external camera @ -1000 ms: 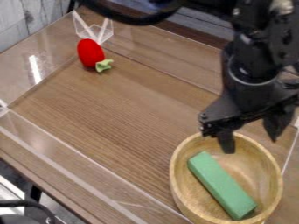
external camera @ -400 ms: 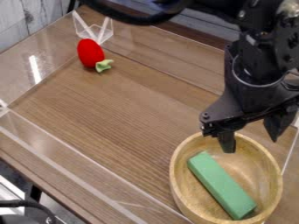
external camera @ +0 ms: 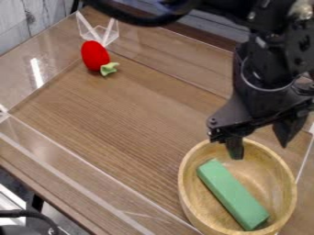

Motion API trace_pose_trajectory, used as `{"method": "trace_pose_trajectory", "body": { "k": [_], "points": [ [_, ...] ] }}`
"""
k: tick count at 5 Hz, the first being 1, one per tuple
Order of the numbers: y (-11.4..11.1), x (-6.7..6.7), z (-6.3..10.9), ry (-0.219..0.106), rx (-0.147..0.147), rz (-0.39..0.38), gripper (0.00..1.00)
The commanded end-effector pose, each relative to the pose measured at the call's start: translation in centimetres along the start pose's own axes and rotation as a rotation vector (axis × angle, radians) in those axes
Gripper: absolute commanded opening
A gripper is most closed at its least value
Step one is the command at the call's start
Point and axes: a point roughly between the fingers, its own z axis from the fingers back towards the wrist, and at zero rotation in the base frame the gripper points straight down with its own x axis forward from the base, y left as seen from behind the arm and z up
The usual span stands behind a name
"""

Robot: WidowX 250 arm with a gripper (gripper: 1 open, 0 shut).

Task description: Put the green stick in the brown bowl

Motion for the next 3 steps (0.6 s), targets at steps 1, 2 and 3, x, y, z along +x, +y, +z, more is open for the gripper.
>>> {"method": "trace_pose_trajectory", "body": {
  "k": [1,2,3],
  "points": [
    [-0.3,0.9,0.7,-0.014,-0.032,-0.010,1.00],
    [-0.1,1.3,0.4,-0.017,-0.026,-0.017,1.00],
    [0.8,2.2,0.0,-0.008,-0.021,-0.057,1.00]
  ]
}}
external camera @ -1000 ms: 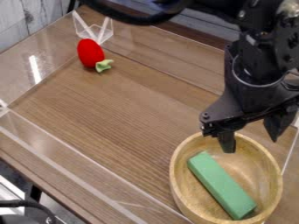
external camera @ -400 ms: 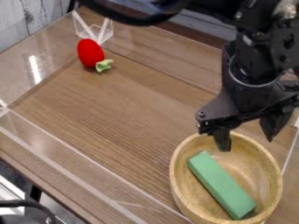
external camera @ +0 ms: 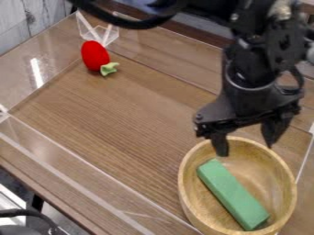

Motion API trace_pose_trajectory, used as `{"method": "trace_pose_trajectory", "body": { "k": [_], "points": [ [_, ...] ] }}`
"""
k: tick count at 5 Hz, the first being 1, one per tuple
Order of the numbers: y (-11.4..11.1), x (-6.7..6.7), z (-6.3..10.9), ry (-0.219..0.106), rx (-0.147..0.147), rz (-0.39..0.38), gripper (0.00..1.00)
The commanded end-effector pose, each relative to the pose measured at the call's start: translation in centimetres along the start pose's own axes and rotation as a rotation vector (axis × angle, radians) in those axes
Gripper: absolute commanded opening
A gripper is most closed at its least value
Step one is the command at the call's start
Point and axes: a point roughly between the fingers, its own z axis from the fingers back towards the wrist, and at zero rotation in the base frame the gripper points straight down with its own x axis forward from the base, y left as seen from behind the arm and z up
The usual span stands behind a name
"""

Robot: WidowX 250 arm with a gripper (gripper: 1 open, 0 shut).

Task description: Put the green stick in the brown bowl

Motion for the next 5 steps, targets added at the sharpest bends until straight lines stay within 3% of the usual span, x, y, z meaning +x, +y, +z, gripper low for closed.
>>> {"method": "trace_pose_trajectory", "body": {
  "k": [1,3,5],
  "points": [
    [-0.2,1.1,0.2,-0.009,-0.034,-0.028,1.00],
    [-0.6,1.2,0.0,-0.061,-0.003,0.111,1.00],
    [-2.9,-1.7,-0.6,-0.037,-0.018,-0.010,1.00]
  ]
}}
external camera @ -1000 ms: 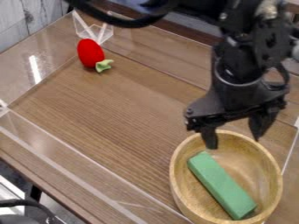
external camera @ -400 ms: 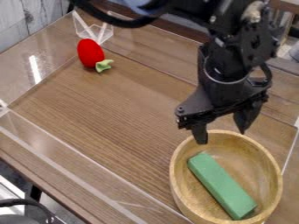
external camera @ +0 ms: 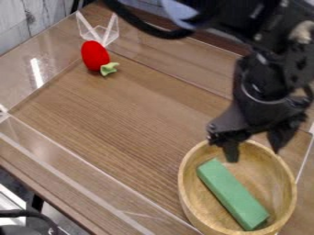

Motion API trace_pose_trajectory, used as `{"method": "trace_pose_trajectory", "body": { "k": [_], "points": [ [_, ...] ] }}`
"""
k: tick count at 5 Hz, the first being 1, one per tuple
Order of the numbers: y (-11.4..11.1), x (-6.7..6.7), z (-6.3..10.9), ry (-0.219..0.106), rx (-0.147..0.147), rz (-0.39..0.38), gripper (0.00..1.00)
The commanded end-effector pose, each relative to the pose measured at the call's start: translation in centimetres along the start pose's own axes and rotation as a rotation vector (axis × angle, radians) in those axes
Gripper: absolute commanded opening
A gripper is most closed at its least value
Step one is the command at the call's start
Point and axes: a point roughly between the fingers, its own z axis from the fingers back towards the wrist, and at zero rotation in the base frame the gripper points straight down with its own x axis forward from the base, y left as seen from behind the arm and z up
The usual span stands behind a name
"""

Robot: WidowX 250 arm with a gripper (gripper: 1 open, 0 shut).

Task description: Put the green stick in the brown bowl

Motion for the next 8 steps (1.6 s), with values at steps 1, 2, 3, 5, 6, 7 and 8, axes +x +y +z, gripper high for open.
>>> {"method": "trace_pose_trajectory", "body": {
  "k": [1,2,3,5,6,7,8],
  "points": [
    [-1.1,0.9,0.4,-0.011,-0.043,0.018,1.00],
    [-0.9,1.4,0.1,-0.010,-0.040,0.052,1.00],
    [-0.7,2.8,1.2,-0.009,-0.052,0.010,1.00],
    [0.6,8.5,3.0,-0.055,-0.149,-0.240,1.00],
    [-0.7,10.0,2.9,-0.079,-0.170,-0.281,1.00],
    [-2.1,11.0,2.6,-0.121,-0.177,-0.342,1.00],
    [-2.9,11.5,3.4,-0.166,-0.169,-0.319,1.00]
  ]
}}
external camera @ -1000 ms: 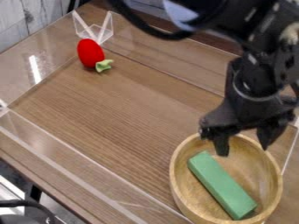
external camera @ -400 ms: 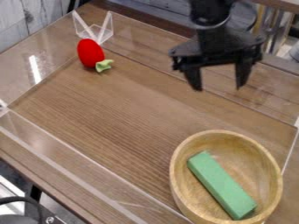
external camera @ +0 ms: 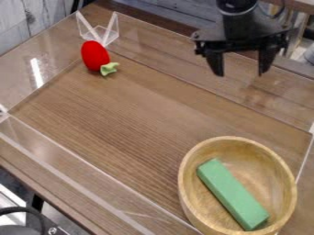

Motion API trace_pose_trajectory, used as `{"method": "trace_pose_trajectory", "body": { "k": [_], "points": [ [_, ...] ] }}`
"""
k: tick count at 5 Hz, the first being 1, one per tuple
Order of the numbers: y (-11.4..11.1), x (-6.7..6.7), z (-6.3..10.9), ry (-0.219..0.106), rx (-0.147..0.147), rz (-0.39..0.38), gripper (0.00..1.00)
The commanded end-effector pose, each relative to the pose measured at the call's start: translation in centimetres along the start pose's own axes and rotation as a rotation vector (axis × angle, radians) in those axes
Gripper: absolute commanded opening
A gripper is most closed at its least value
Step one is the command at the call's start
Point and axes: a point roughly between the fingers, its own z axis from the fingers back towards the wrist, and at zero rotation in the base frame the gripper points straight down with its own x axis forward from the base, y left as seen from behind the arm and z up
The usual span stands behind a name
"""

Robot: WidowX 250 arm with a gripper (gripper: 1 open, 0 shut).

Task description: Put the green stick in the brown bowl

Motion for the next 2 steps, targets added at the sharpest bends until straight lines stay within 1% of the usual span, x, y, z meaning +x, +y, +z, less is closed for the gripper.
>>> {"method": "trace_pose_trajectory", "body": {
  "k": [1,2],
  "points": [
    [-1.7,1.9,1.7,-0.080,-0.018,0.029,1.00],
    [-2.9,1.9,1.3,-0.091,-0.020,0.018,1.00]
  ]
}}
